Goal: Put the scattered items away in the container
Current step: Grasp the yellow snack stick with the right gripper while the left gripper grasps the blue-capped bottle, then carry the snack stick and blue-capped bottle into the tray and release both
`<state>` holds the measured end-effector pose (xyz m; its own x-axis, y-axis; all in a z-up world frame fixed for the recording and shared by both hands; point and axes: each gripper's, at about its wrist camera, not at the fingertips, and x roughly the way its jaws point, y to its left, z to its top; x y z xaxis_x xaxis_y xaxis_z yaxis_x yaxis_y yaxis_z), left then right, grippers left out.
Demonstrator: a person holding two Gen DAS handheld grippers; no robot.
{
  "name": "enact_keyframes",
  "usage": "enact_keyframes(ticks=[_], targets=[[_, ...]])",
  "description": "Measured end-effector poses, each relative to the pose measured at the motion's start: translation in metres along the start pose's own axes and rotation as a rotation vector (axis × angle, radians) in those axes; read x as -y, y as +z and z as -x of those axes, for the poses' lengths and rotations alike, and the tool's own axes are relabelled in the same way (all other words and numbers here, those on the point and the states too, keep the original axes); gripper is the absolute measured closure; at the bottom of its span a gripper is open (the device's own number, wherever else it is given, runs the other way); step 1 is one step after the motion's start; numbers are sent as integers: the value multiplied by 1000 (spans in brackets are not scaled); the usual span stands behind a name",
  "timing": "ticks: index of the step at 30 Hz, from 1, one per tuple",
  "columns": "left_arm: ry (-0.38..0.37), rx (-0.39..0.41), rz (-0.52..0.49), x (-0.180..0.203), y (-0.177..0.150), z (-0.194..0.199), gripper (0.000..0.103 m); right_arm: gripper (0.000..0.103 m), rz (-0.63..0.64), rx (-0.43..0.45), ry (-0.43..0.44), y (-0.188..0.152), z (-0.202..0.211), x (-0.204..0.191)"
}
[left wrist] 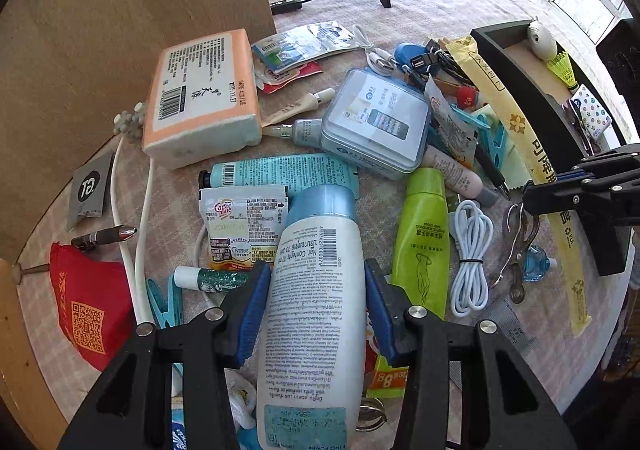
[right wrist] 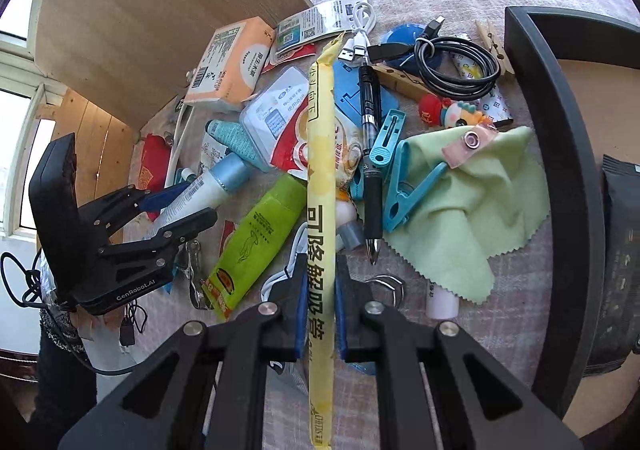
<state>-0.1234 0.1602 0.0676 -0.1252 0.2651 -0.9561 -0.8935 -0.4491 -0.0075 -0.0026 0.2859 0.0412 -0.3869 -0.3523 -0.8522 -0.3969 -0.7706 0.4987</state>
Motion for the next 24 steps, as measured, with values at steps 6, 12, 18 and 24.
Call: enact_keyframes(ticks=[6, 12, 18, 24], targets=[[15, -12, 34, -4, -7, -3, 59, 92, -4, 11, -3, -6, 8, -1], [-1, 47, 32, 6, -10, 22, 59, 92, 0, 35, -2, -9, 22, -1], [-24, 90, 38, 22, 5, 43, 59, 92, -5, 70, -24, -12, 47, 9], [-69, 158, 29, 62, 30, 63, 59, 92, -31, 123, -99, -18, 88, 39]])
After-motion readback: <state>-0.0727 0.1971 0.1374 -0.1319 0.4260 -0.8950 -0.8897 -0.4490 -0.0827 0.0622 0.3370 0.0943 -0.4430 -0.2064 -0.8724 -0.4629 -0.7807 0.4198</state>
